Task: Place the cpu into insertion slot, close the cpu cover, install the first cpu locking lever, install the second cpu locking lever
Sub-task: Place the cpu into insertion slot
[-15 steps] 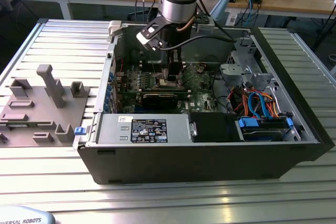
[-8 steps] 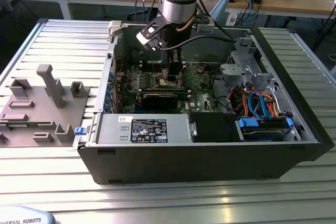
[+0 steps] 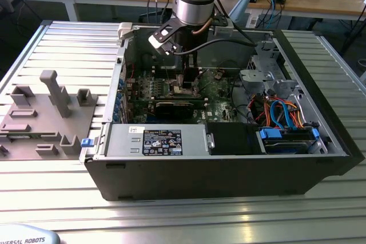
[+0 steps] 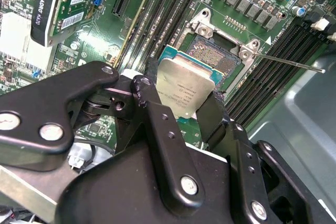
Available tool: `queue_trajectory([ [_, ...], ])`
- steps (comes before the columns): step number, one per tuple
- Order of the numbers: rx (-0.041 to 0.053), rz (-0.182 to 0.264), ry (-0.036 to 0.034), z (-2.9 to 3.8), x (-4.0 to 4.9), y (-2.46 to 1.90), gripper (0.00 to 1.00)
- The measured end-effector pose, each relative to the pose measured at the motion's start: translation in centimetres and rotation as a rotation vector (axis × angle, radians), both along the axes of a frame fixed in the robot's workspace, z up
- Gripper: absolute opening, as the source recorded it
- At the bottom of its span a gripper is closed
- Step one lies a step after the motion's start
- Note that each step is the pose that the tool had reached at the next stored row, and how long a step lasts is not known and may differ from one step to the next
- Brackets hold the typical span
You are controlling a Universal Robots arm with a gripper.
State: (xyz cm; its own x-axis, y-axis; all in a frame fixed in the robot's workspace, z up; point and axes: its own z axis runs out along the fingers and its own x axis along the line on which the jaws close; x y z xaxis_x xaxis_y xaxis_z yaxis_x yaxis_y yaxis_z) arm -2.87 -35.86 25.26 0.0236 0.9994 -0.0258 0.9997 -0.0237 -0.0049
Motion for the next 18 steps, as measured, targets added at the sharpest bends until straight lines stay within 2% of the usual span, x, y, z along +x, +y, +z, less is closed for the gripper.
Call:
queue_trajectory([
  [18,0.0,-0.009,0.0001,-0.04,0.0,0.0,0.54],
])
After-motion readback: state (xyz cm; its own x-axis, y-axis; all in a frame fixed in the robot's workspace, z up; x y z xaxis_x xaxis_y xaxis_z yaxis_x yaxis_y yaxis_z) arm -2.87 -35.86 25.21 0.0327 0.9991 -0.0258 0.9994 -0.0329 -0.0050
